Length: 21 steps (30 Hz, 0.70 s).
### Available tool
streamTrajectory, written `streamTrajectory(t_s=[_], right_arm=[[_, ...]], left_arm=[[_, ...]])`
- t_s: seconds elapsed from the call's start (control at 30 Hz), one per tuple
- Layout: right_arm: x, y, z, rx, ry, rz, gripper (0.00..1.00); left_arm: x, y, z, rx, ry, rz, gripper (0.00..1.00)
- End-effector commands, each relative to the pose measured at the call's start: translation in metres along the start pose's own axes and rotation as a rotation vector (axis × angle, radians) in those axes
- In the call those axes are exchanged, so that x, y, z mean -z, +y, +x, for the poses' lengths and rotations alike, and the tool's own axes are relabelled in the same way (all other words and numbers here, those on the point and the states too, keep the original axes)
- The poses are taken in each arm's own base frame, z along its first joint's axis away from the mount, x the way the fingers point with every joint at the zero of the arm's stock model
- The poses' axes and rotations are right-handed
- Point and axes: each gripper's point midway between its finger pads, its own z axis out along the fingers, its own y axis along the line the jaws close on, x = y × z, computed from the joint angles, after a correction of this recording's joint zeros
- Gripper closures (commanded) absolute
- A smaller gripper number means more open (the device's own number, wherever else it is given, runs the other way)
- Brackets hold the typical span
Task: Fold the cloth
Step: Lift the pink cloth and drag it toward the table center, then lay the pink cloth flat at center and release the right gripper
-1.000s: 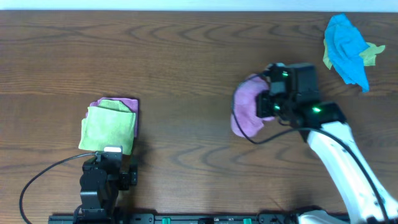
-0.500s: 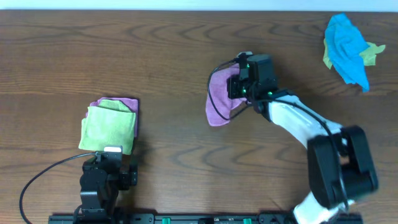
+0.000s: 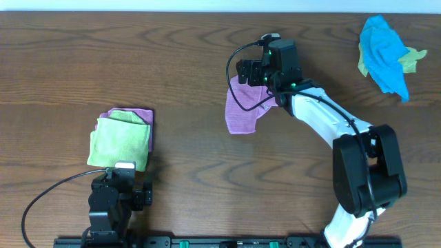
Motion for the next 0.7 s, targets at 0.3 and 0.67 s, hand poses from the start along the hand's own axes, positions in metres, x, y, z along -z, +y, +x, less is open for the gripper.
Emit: streamTrajectory(t_s=[0.3,0.67], right_arm=[[0.084,0.016,0.005,-0.137,0.144,0.025,0.11],[0.136,-0.045,0.043,-0.248,0.31,0.172,0.14]], left_arm=[[-0.002,0.0,0.005,0.006,0.012,0.0,0.05],[0.013,-0.045,-0.042,0.308,-0.123,0.302,0.05]])
